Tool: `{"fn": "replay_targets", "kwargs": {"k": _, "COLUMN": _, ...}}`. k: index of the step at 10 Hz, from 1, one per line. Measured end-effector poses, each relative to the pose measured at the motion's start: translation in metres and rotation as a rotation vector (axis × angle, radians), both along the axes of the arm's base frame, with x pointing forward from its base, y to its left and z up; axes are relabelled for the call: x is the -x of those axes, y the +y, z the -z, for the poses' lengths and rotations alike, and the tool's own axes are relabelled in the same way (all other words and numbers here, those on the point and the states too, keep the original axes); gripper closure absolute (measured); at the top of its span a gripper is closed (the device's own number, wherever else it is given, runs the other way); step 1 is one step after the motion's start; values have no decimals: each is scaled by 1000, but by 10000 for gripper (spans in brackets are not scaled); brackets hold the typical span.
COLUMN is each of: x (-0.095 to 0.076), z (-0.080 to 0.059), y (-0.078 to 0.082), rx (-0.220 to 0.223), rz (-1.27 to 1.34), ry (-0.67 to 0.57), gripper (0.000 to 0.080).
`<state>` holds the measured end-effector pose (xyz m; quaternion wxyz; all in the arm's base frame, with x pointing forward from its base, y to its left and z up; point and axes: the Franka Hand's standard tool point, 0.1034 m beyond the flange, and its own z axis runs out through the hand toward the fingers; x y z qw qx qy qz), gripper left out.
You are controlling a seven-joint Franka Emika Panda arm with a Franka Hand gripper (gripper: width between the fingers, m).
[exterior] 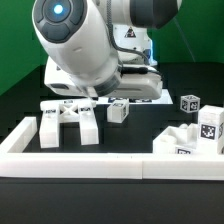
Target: Assemble chair
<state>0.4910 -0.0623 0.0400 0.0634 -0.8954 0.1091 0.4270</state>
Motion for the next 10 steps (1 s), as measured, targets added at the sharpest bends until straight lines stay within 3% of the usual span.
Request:
{"fn": "replay_targets", "kwargs": {"k": 4, "x": 0, "z": 14, "y": -3, "rx": 12, "rz": 0, "ry": -11, "gripper": 151}}
{"fn": "replay_targets", "kwargs": {"k": 10, "x": 0, "z": 15, "y": -4, "rx": 26, "rz": 17, "ry": -7, "gripper": 151}}
